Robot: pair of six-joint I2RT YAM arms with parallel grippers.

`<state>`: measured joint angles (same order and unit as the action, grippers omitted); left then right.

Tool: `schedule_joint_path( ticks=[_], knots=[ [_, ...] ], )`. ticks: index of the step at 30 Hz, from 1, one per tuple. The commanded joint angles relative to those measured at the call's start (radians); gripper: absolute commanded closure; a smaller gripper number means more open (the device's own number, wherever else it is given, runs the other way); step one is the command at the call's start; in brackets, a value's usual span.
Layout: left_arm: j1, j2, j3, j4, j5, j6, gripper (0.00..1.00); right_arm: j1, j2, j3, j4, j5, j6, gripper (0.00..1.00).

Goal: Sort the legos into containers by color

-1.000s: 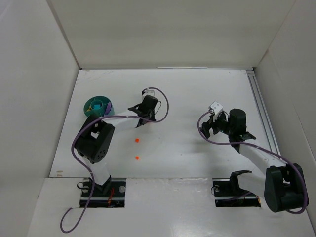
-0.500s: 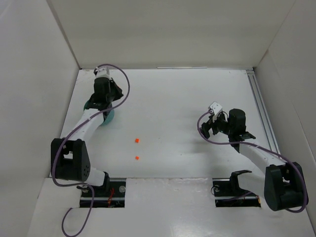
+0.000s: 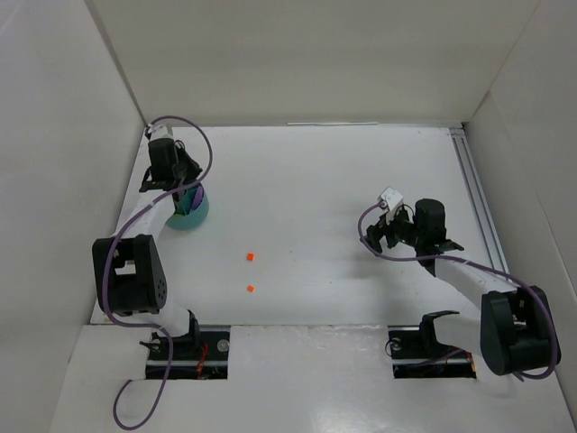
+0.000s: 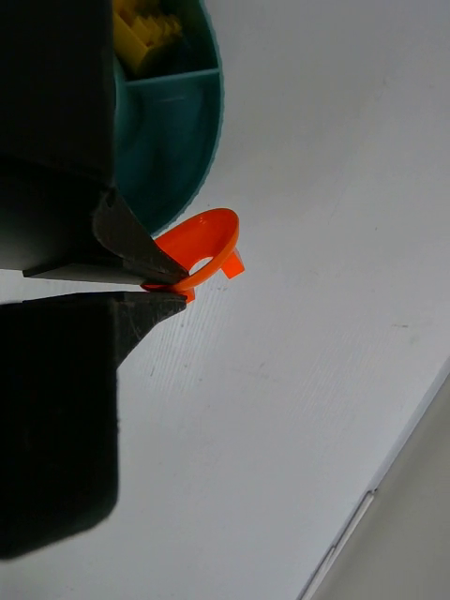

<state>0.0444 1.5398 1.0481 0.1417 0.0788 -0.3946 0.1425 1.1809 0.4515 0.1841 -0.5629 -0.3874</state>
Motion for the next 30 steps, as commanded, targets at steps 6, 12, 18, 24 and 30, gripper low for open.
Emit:
schedule_joint_path(
  ticks=[6,12,18,24,30],
  knots=[
    [0.046,-0.018,0.004,0.048,-0.023,-0.058,1.0,-0.009,0.011,0.042,0.021,-0.029,-0.011,0.01],
    [0.057,-0.009,0.013,0.012,-0.051,-0.079,1.0,-0.009,0.011,0.042,0.021,-0.02,-0.011,0.01],
    [0.066,0.002,0.033,-0.019,-0.051,-0.09,1.0,-0.009,0.011,0.042,0.021,-0.02,-0.011,0.01],
    [0.066,0.011,0.044,-0.037,-0.039,-0.09,1.0,-0.009,0.002,0.042,0.021,-0.02,-0.011,0.01],
    [0.066,0.011,0.053,-0.047,-0.039,-0.09,0.88,-0.009,0.002,0.042,0.021,-0.02,-0.011,0.01]
  ],
)
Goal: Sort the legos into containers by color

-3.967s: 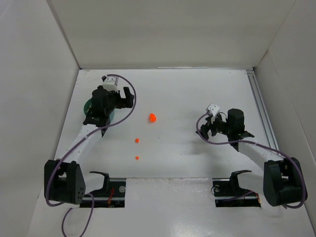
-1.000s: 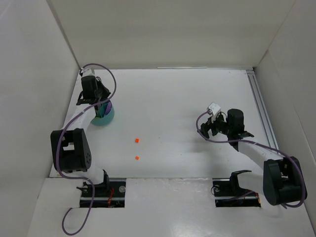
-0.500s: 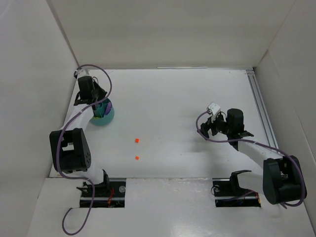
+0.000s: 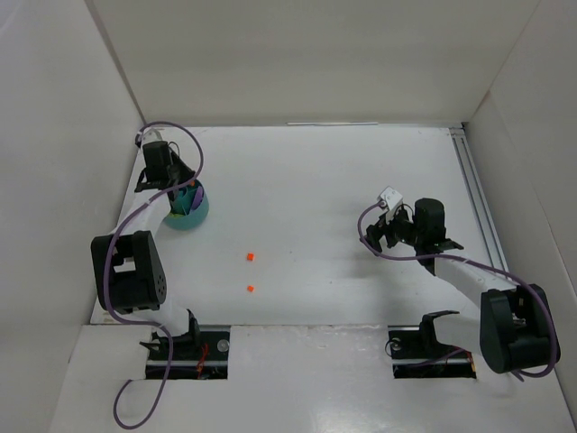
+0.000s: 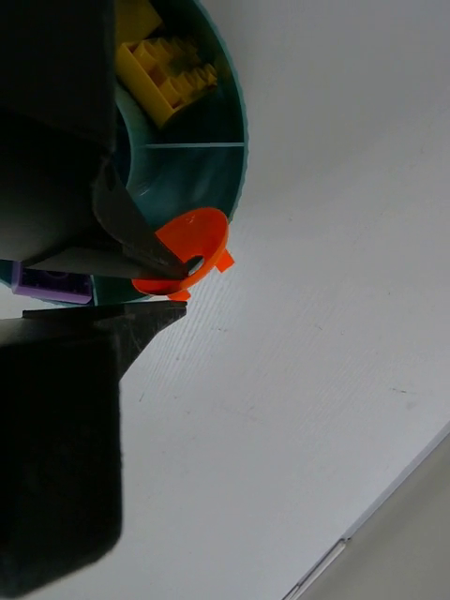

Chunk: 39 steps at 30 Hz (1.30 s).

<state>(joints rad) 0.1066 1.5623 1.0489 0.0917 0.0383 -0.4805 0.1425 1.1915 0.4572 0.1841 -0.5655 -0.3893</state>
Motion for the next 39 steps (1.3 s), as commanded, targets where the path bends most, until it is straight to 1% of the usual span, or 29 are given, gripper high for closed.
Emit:
schedule_joint_path(
  ticks=[1,4,6,15,17,20,22,27,29,32,34,35,36,37,39],
  knots=[
    [0.004,-0.011,0.053,0.003,0.002,-0.004,0.86,-0.009,-0.018,0.037,0.021,-0.017,-0.01,0.01],
    [0.004,-0.022,0.053,-0.006,-0.008,-0.004,0.8,-0.009,-0.018,0.037,0.021,-0.017,-0.01,0.01],
    [0.004,-0.031,0.053,-0.015,-0.008,-0.004,0.79,-0.009,-0.027,0.037,0.021,-0.017,-0.01,0.01],
    [0.004,-0.073,0.053,-0.035,-0.038,-0.004,0.79,-0.009,-0.046,0.028,0.021,-0.027,-0.01,0.01],
    [0.004,-0.073,0.053,-0.046,-0.063,-0.013,0.83,-0.009,-0.046,0.018,0.021,-0.027,-0.01,0.01],
    [0.004,-0.073,0.078,-0.105,-0.084,-0.023,0.84,-0.009,-0.055,0.018,0.021,-0.027,-0.01,0.01],
    [0.004,-0.073,0.079,-0.106,-0.084,-0.023,0.84,-0.009,-0.055,0.018,0.021,-0.027,-0.01,0.01],
    [0.004,-0.153,0.059,-0.115,-0.098,-0.023,0.84,-0.009,-0.055,0.018,0.021,-0.027,-0.01,0.01],
    [0.004,-0.162,0.059,-0.115,-0.107,-0.023,0.8,-0.009,-0.055,0.018,0.021,-0.027,-0.01,0.01],
    [0.004,-0.162,0.059,-0.115,-0.098,-0.023,0.79,-0.009,-0.055,0.018,0.021,-0.036,-0.01,0.01],
    [0.004,-0.162,0.059,-0.115,-0.034,0.013,0.77,-0.009,-0.055,0.018,0.021,-0.036,-0.01,0.01],
    [0.004,-0.162,0.059,-0.115,-0.006,0.025,0.75,-0.009,-0.055,0.018,0.021,-0.036,-0.01,0.01],
    [-0.028,-0.179,0.039,-0.1,0.042,0.057,0.69,-0.009,-0.055,0.018,0.021,-0.036,-0.01,0.01],
    [-0.028,-0.192,0.039,-0.089,0.043,0.066,0.65,-0.009,-0.055,0.018,0.021,-0.036,-0.01,0.01],
    [-0.102,-0.229,0.001,-0.089,0.055,0.091,0.57,-0.009,-0.064,0.018,0.021,-0.036,-0.01,0.01]
  ],
)
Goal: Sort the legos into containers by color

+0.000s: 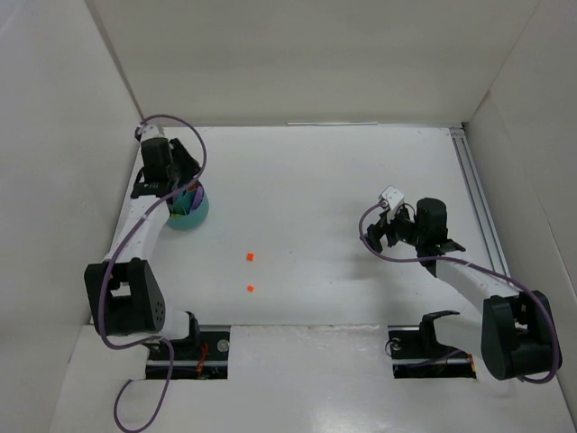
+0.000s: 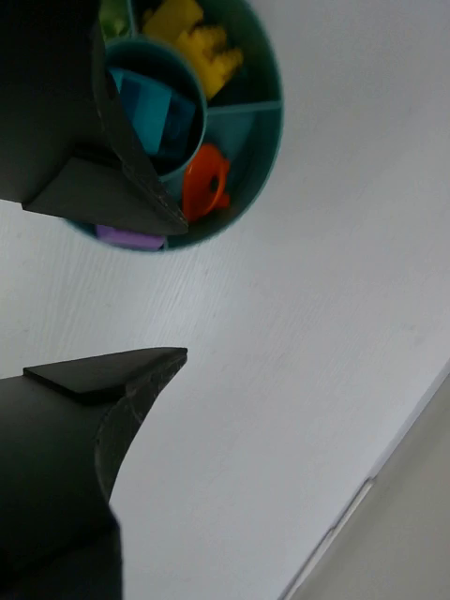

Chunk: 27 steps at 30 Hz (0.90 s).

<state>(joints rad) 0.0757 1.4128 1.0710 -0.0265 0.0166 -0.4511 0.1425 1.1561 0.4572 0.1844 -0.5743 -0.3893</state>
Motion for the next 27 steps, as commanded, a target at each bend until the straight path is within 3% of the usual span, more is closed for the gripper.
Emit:
schedule_joint_path(
  ticks=[1,5,6,11,15,22,26,27],
  knots=[
    [-0.1,-0.1,-0.038,0.03,0.086,0.061,0.51,-0.009,-0.039,0.018,0.021,-0.027,-0.01,0.01],
    [-0.261,-0.222,-0.158,-0.002,0.036,0.016,0.37,-0.009,-0.064,0.009,0.021,0.033,0.017,0.01],
    [-0.319,-0.239,-0.208,-0.013,0.014,-0.026,0.27,-0.009,-0.088,-0.003,0.021,0.048,0.03,0.01],
    [-0.441,-0.322,-0.327,-0.13,-0.127,-0.176,0.0,-0.009,-0.166,-0.022,-0.011,0.135,0.055,0.01],
    [-0.514,-0.356,-0.37,-0.306,-0.294,-0.305,0.0,0.002,-0.24,-0.022,-0.068,0.292,0.067,0.01],
    [-0.597,-0.289,-0.416,-0.32,-0.293,-0.374,0.03,0.002,-0.274,-0.043,-0.068,0.326,0.076,0.01],
    [-0.663,-0.223,-0.407,-0.32,-0.305,-0.383,0.17,0.002,-0.26,-0.043,-0.068,0.335,0.076,0.01],
    [-0.677,-0.212,-0.407,-0.32,-0.305,-0.383,0.25,0.011,-0.251,-0.043,-0.068,0.335,0.076,0.01]
  ],
)
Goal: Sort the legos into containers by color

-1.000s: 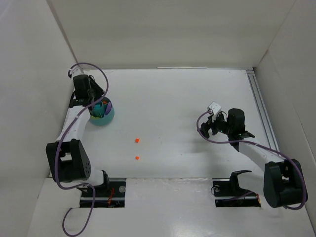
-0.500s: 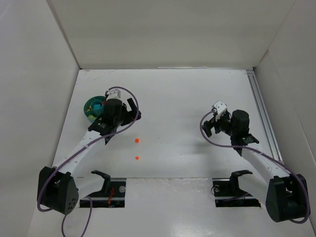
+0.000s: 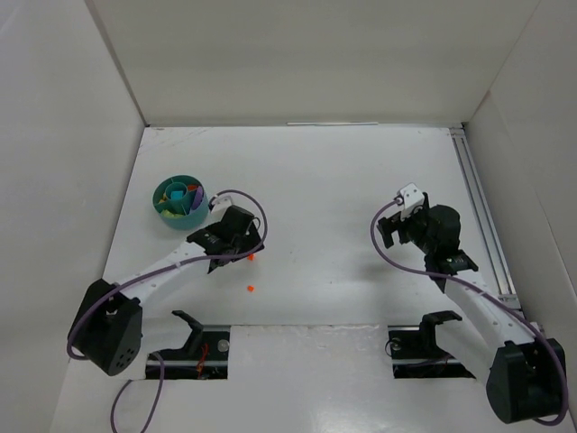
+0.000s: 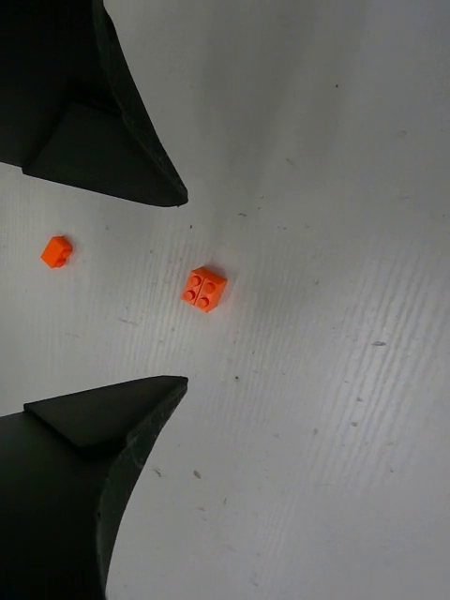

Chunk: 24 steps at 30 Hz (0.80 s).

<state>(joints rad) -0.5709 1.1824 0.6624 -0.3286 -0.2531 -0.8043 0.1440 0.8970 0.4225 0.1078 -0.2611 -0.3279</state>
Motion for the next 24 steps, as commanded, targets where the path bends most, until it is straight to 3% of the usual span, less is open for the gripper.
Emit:
schedule_joint_path(
  ticks=[1,6,12,24],
  knots=[
    [-0.03,0.029,0.002,-0.018,-0.035,-0.03,0.32,0.009,0.008,-0.008,0.009,0.022,0.015,0.01],
    [-0.04,0.081,-0.007,0.023,-0.025,-0.01,0.54,0.009,0.008,-0.008,0.009,0.022,0.015,0.01],
    [-0.04,0.1,-0.017,0.065,0.002,0.013,0.61,0.009,0.008,-0.018,0.009,0.013,0.015,0.01],
    [-0.04,0.158,-0.017,0.076,0.002,0.062,0.65,0.009,-0.001,-0.018,0.009,-0.006,0.015,0.01]
  ],
)
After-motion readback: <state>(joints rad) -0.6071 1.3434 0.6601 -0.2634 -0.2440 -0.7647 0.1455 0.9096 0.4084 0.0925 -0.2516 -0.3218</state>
